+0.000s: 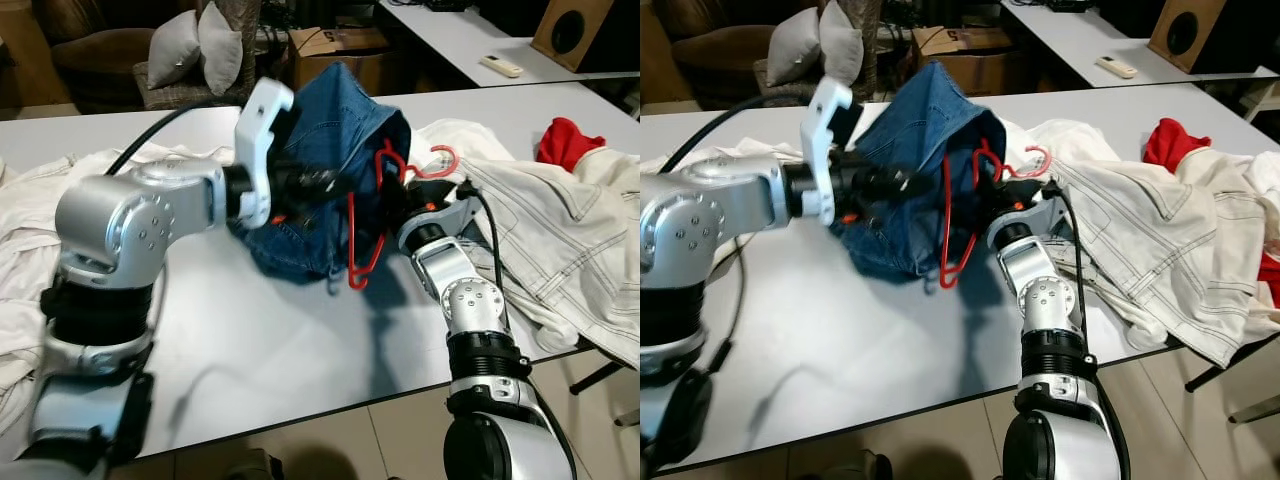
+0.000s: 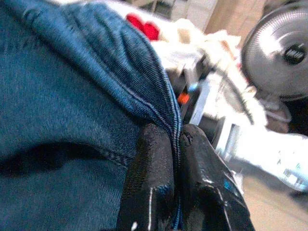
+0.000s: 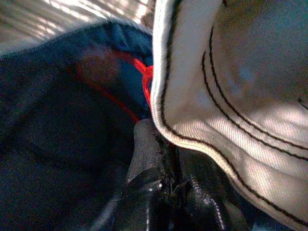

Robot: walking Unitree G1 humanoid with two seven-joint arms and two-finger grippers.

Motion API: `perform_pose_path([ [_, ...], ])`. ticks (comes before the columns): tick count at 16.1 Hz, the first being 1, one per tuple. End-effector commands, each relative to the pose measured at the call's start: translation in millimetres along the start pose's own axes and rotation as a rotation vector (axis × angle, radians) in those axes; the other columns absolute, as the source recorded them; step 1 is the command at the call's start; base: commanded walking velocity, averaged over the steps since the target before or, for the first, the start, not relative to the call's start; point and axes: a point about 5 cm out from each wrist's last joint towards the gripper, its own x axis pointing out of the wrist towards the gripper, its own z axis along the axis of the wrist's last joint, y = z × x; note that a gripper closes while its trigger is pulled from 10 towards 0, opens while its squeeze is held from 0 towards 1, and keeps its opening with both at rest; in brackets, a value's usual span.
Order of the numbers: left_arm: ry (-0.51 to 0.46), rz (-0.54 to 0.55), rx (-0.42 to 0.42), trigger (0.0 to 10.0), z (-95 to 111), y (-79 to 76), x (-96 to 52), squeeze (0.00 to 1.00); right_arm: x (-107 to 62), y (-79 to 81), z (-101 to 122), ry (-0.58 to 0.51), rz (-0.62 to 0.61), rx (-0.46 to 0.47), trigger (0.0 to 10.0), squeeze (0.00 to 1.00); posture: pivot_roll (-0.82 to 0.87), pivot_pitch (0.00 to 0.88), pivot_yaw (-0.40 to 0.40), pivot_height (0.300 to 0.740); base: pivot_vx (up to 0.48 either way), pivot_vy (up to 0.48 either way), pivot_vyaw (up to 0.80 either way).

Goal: Hang hanger

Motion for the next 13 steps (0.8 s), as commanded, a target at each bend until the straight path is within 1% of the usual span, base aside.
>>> perform_pose_path([
  [1,0.033,-0.029,0.038,0.0,-1.8,-6.7,-0.4,0.00,18.2,56.2,-43.7,0.027,0.145,0.158,10.0,0.00,0.15,0.005,0.003,0.740,0.000,0.000,0.00],
  [2,0.100,-0.006,0.102,0.0,-9.2,-3.6,-3.3,0.00,20.3,58.1,-44.1,0.036,0.158,0.176,10.0,0.00,0.15,0.004,-0.001,0.740,0.000,0.000,0.00],
  [3,0.162,0.035,0.169,0.0,-17.5,3.1,-6.3,0.00,21.4,63.1,-44.6,0.051,0.189,0.222,10.0,0.00,0.15,0.004,-0.001,0.740,0.000,0.000,0.00],
  [4,0.198,0.065,0.213,0.0,-22.7,9.3,-9.1,0.00,21.5,67.6,-44.6,0.062,0.214,0.268,10.0,0.00,0.15,0.004,-0.001,0.740,0.000,0.000,0.00],
  [5,0.250,0.073,0.253,0.0,-29.3,14.0,-14.4,0.00,22.2,69.3,-43.3,0.060,0.215,0.333,10.0,0.00,0.15,0.004,-0.001,0.740,0.000,0.000,0.00],
  [6,0.294,0.029,0.293,0.0,-35.5,12.1,-20.9,0.00,23.7,68.3,-41.9,0.054,0.204,0.380,10.0,0.00,0.15,0.000,-0.015,0.740,0.000,0.000,0.00],
  [7,0.279,-0.080,0.254,0.0,-35.7,-1.5,-24.3,0.00,26.2,67.6,-41.3,0.047,0.193,0.414,10.0,0.00,0.16,0.001,-0.020,0.740,0.000,0.000,0.00],
  [9,0.271,-0.198,0.220,0.0,-36.2,-16.2,-25.3,0.00,28.8,69.4,-41.1,0.041,0.192,0.467,10.0,0.00,0.16,0.004,-0.025,0.740,0.000,0.000,0.00],
  [10,0.300,-0.306,0.217,0.0,-41.8,-28.7,-25.8,0.00,31.5,74.4,-42.2,0.044,0.202,0.505,10.0,0.00,0.16,0.006,-0.027,0.740,0.000,0.000,0.00],
  [11,0.300,-0.417,0.194,0.0,-47.0,-40.8,-23.9,0.00,34.9,80.8,-45.3,0.052,0.207,0.555,10.0,0.00,0.16,0.011,-0.029,0.740,0.000,0.000,0.00],
  [12,0.278,-0.454,0.175,0.0,-46.8,-45.4,-21.7,0.00,36.5,83.3,-47.2,0.056,0.205,0.573,10.0,0.00,0.16,0.011,-0.029,0.740,0.000,0.000,0.00],
  [13,0.207,-0.510,0.126,0.0,-40.8,-52.4,-17.3,0.00,39.1,86.9,-50.7,0.062,0.201,0.574,10.0,0.00,0.17,0.014,-0.028,0.740,0.000,0.000,0.00],
])
